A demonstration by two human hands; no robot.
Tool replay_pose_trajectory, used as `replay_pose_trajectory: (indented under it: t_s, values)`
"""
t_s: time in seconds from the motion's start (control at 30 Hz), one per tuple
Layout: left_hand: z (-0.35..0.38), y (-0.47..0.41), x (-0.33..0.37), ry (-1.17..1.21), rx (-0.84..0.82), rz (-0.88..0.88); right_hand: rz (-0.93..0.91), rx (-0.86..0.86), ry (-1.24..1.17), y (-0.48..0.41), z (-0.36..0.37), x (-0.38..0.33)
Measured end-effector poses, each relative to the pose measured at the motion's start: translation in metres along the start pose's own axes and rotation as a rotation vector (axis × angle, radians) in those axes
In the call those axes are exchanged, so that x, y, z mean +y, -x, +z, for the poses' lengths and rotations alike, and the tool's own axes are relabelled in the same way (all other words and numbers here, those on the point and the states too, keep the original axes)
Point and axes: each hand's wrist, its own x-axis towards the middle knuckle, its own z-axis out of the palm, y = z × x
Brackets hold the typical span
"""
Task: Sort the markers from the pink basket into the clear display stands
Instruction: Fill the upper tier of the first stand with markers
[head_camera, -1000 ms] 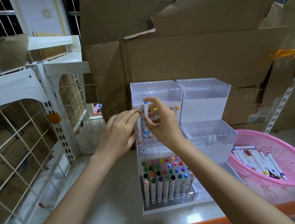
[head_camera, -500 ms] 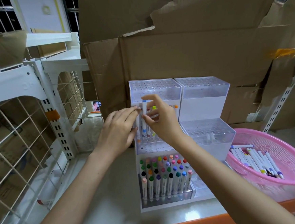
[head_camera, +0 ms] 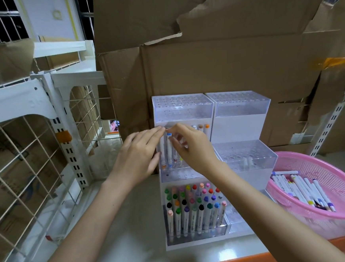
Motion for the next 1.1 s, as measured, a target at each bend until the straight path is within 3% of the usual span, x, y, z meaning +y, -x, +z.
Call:
replay_pose_trajectory:
  t_s: [0.27,0.47,0.83,1.1]
  values:
    - [0.002,0.000,0.001,0.015,0.026,-0.007,0.069,0.031,0.050,-0.015,-0.005,0.000]
    - [0.001,0.000,0.002,0.022,0.009,-0.037,-0.019,0.050,0.195,-0.016,-0.003,-0.002]
    - [-0.007,-0.021,0.023,-0.061,0.026,-0.062,-0.039,-0.133,0.364,0.006,-0.034,0.012]
    - [0.011,-0.051,0.087,-0.074,-0.078,0.012,0.123,-0.186,0.379,0.039,-0.086,0.044]
